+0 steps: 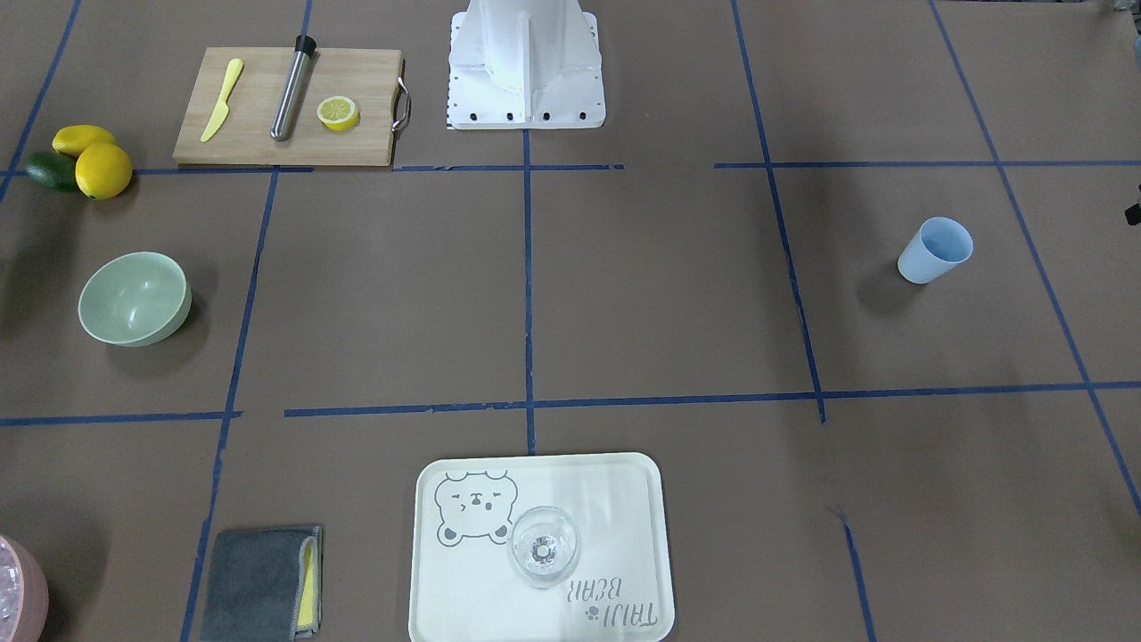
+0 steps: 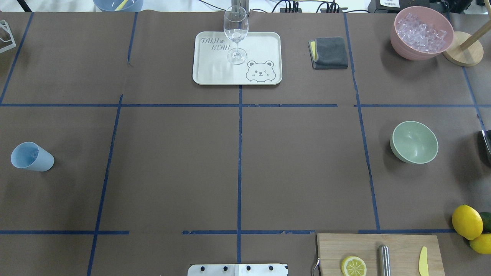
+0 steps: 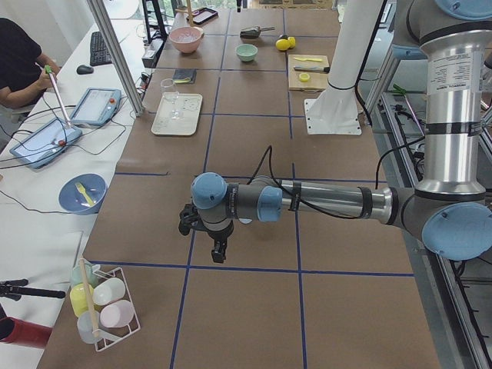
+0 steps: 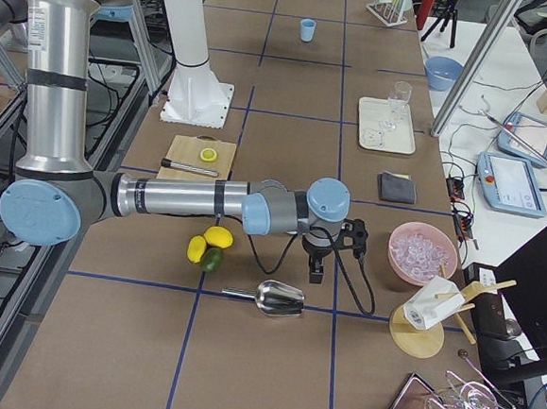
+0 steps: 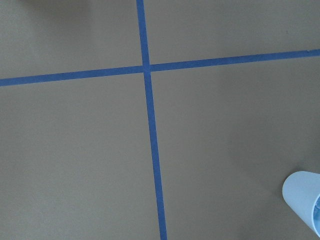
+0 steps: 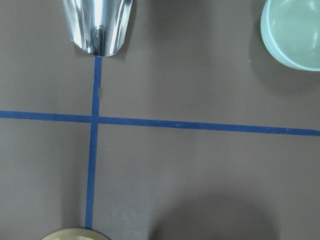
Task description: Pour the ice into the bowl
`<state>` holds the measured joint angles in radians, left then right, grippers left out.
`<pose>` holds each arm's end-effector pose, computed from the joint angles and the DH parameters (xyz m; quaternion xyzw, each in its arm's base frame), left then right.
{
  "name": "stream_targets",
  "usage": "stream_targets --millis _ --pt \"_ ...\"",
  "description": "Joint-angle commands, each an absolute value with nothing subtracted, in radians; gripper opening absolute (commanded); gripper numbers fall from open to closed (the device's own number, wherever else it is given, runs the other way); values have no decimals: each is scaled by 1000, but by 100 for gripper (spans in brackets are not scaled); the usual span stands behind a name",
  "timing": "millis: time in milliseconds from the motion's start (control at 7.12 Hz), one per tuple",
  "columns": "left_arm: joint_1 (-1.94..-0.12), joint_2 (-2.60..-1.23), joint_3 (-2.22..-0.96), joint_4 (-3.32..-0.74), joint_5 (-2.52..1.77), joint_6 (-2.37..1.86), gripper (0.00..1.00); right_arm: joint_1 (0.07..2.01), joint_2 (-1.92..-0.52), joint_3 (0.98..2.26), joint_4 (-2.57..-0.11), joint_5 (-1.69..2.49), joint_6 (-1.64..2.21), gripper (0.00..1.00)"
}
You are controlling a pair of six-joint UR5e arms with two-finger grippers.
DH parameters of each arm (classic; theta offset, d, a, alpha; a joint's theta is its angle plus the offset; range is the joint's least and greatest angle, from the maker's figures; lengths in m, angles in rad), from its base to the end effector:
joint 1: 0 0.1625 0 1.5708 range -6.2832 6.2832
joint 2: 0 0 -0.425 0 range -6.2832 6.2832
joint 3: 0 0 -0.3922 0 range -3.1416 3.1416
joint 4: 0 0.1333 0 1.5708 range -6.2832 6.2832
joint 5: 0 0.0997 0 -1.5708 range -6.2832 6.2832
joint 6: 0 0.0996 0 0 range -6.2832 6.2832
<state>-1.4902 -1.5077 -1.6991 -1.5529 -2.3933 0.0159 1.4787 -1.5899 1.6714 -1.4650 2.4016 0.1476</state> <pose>-0.0225 -0.4707 0.6241 0.0087 0.4001 0.0536 0.9148 0.0141 -0.4966 0.6029 0.0369 -0.4091 -0.0124 0.9116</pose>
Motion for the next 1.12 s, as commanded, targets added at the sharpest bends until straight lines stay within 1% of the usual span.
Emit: stream_targets --millis 0,140,702,982 --pt "-1491 -1496 -1712 -1592 -2387 24 100 1479 -1588 1672 -1465 2401 150 100" --pt "-1490 -1490 -1694 -1633 -2394 23 100 1479 -1586 1667 -1465 2402 152 100" --pt "-1489 -1490 -1695 -1637 -2395 20 100 1479 -1598 1667 -1463 2402 155 100" --pt "-1488 -1497 -1744 -1638 -2396 20 100 1476 -1598 1664 -1463 2402 153 100"
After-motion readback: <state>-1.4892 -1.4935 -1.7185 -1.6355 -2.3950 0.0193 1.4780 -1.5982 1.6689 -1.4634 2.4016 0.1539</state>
